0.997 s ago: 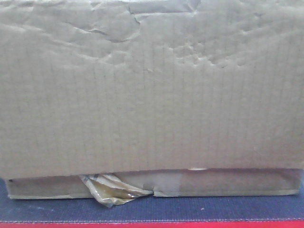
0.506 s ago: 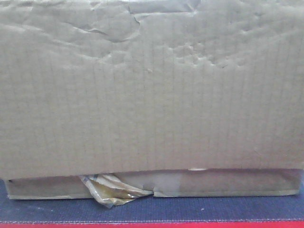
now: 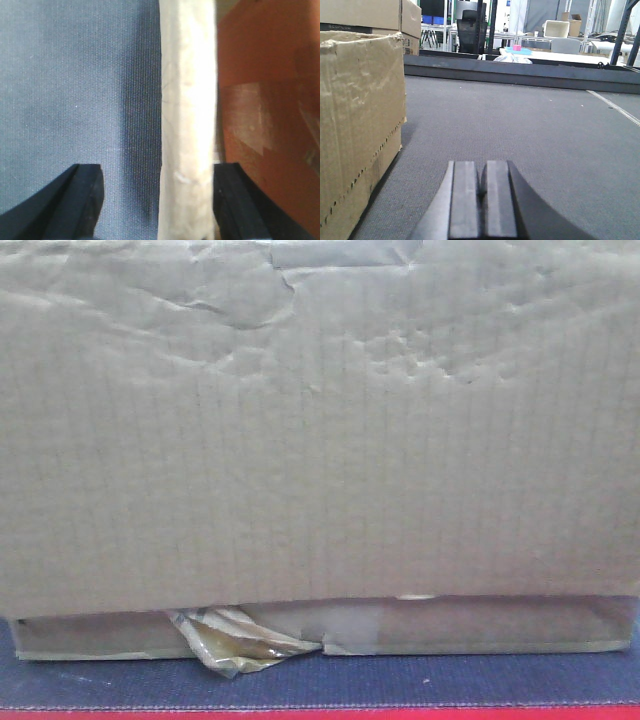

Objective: Stack two boxes on right shelf middle
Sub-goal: 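Close both grippers on opposite walls of the stacked boxes, then lift the two stacked boxes off the bench with both grippers, then hold the boxes with both grippers and back away from the bench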

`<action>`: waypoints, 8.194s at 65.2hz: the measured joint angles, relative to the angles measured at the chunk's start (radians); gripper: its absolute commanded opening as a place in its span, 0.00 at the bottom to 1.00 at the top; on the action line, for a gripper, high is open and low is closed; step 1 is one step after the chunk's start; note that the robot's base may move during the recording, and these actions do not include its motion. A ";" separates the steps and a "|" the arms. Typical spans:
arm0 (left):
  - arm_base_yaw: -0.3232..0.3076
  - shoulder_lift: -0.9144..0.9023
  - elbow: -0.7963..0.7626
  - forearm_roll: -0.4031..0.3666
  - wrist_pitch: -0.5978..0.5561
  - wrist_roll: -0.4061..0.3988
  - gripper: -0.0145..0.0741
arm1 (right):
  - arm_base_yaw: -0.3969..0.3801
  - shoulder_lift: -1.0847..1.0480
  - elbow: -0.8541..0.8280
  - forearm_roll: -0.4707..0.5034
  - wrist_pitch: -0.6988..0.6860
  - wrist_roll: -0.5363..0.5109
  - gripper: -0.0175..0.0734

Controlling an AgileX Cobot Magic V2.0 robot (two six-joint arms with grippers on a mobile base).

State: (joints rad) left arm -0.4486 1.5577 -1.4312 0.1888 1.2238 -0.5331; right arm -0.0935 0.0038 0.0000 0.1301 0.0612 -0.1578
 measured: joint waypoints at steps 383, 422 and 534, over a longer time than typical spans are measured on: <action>0.071 -0.008 -0.247 0.259 -0.437 -0.068 0.04 | 0.416 1.506 -1.611 -0.513 0.695 0.742 0.03; 0.073 -0.008 -0.247 0.269 -0.445 -0.022 0.04 | 0.416 1.524 -1.611 -0.523 0.685 0.744 0.03; 0.073 -0.008 -0.247 0.278 -0.449 -0.008 0.04 | 0.416 1.535 -1.611 -0.523 0.671 0.746 0.03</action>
State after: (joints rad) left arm -0.3753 1.5495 -1.6782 0.4668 0.7749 -0.5409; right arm 0.3229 1.5388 -1.6110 -0.3925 0.7319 0.5884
